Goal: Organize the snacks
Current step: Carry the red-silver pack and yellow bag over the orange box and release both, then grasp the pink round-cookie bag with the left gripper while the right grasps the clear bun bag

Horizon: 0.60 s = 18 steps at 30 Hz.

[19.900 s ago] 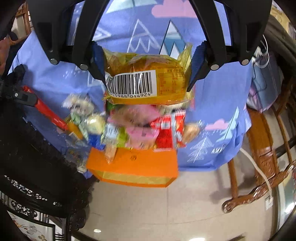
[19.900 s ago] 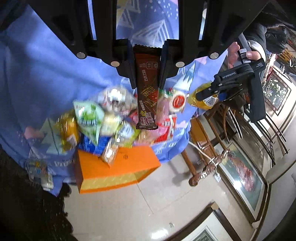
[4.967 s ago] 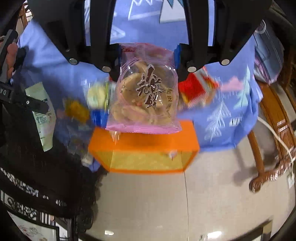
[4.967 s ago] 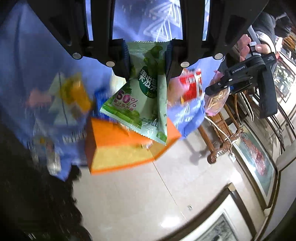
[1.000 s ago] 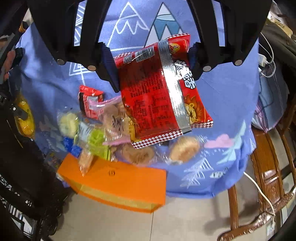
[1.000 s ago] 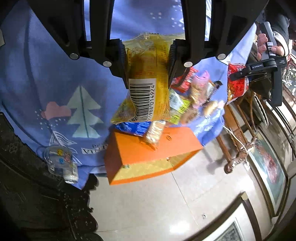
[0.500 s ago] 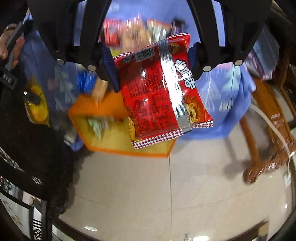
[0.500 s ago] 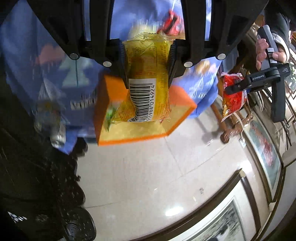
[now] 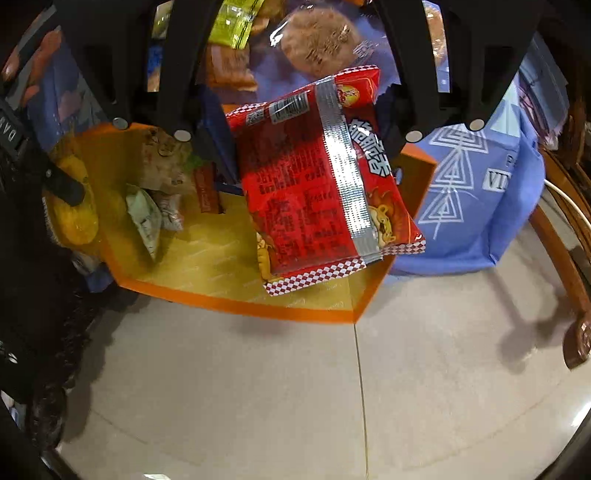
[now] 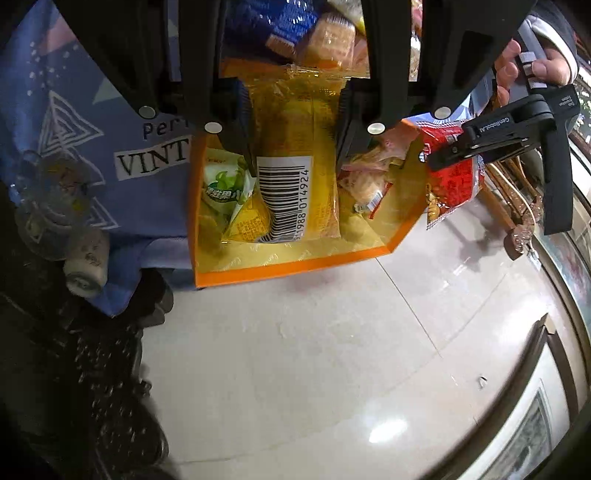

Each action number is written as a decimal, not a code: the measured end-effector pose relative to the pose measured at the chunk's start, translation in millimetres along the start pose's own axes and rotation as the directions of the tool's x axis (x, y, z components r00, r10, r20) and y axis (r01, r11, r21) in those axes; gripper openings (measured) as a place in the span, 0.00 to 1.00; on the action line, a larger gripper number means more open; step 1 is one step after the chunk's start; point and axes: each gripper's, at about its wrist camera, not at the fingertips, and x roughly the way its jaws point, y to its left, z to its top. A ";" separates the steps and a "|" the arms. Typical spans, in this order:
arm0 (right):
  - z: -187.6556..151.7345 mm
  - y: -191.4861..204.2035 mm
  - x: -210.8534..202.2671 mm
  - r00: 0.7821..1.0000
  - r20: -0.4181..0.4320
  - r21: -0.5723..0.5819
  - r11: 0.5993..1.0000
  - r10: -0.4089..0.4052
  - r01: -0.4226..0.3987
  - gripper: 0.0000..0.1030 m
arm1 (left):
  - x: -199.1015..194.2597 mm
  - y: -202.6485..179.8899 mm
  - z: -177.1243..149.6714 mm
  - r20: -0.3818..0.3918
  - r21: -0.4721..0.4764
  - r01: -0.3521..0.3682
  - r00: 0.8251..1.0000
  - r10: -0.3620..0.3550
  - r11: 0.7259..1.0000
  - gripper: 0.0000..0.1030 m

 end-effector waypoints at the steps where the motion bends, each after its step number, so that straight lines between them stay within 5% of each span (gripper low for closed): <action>1: 0.0 -1.4 6.2 1.000 -0.010 0.011 1.000 0.006 -0.006 0.40 | 2.7 2.1 -1.6 0.002 -0.018 0.007 1.000 -0.007 1.000 0.64; 3: -3.4 -0.9 12.1 1.000 -0.018 0.035 0.999 -0.016 0.017 0.64 | 5.5 5.8 -4.3 0.004 -0.054 -0.006 1.000 0.006 0.999 0.88; 4: -6.0 0.0 8.4 0.999 0.007 0.039 0.998 -0.038 0.038 0.67 | 3.1 9.2 -6.5 0.015 -0.073 -0.020 1.000 0.021 0.997 0.96; 7: -14.5 3.7 -11.0 0.998 0.057 0.022 1.000 -0.021 0.020 0.70 | -8.1 16.3 -12.5 0.031 -0.070 -0.010 0.999 0.013 0.997 0.96; 18: -66.8 -0.7 -72.0 0.999 0.035 0.011 1.000 -0.020 0.019 0.75 | -69.8 50.9 -69.1 0.029 -0.064 0.005 1.000 -0.003 0.998 0.96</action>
